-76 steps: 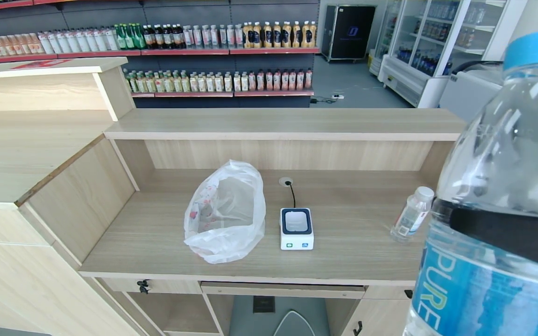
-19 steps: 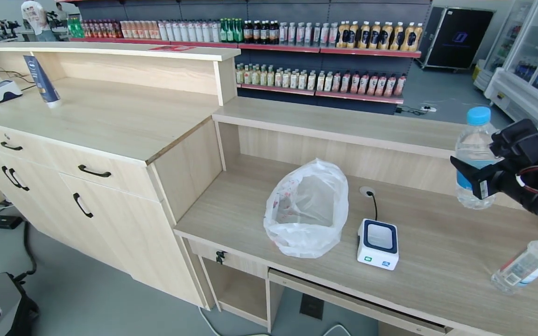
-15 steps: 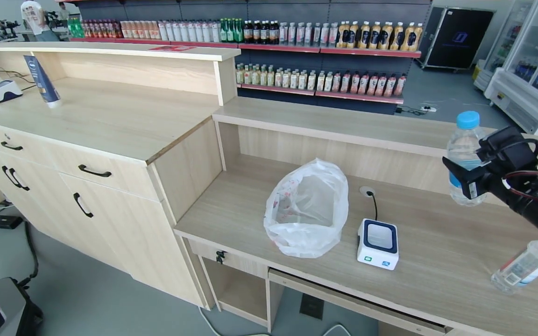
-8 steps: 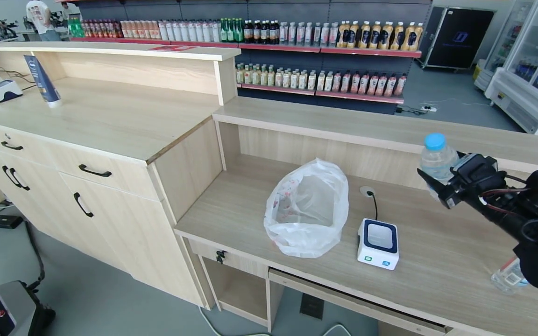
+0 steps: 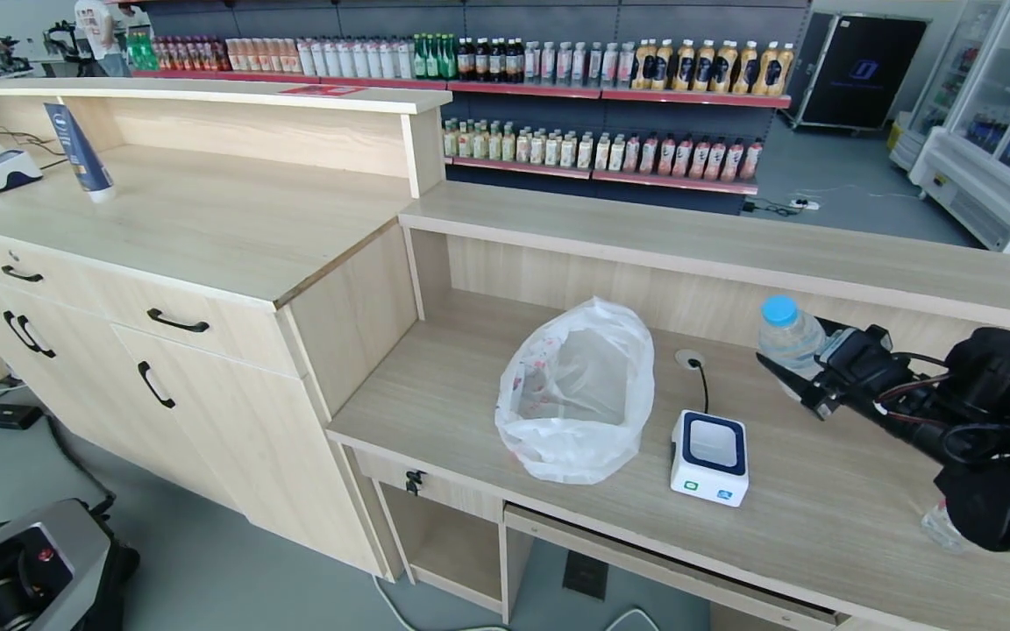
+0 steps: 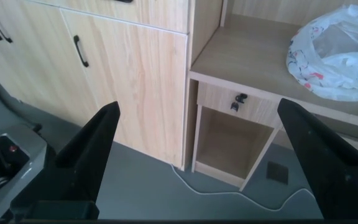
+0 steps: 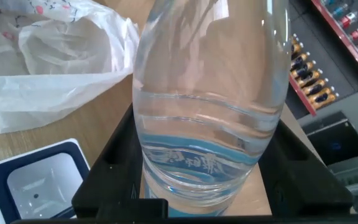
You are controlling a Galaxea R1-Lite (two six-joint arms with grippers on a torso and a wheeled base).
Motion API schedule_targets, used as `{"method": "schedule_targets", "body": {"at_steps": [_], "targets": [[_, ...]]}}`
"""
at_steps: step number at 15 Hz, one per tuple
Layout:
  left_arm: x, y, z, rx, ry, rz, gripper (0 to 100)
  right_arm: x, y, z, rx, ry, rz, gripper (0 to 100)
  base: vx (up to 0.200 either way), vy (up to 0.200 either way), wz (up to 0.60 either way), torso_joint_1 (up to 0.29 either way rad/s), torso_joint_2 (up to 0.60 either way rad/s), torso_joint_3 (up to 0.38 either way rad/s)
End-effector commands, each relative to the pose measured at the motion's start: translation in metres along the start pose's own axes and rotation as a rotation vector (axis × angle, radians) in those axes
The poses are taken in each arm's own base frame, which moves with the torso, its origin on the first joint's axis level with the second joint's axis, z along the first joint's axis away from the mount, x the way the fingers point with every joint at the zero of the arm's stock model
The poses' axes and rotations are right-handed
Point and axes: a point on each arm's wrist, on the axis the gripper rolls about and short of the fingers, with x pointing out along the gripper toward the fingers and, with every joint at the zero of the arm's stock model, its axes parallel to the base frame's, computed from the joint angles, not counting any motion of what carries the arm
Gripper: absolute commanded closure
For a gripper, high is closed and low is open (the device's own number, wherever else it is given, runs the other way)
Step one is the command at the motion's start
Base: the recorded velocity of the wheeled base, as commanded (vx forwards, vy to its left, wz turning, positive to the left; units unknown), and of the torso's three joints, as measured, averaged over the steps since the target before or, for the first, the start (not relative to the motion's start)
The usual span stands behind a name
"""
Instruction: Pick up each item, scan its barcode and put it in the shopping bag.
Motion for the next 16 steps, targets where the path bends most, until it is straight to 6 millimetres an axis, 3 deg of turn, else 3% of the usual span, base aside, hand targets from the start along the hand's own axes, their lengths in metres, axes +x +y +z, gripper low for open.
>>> {"method": "schedule_targets", "body": {"at_steps": [1, 14, 16], "targets": [[0.000, 0.000, 0.000, 0.000, 0.000, 0.001, 0, 0.005, 0.008, -0.010, 0.001, 0.002, 0.029, 100, 0.000, 0.000, 0.00, 0.000, 0.00, 0.000], [0.000, 0.000, 0.000, 0.000, 0.000, 0.001, 0, 0.034, 0.031, -0.047, -0.001, -0.085, 0.135, 100, 0.000, 0.000, 0.00, 0.000, 0.00, 0.000], [0.000, 0.000, 0.000, 0.000, 0.000, 0.001, 0, 0.042, 0.034, -0.045, 0.023, -0.106, 0.138, 100, 0.000, 0.000, 0.00, 0.000, 0.00, 0.000]]}}
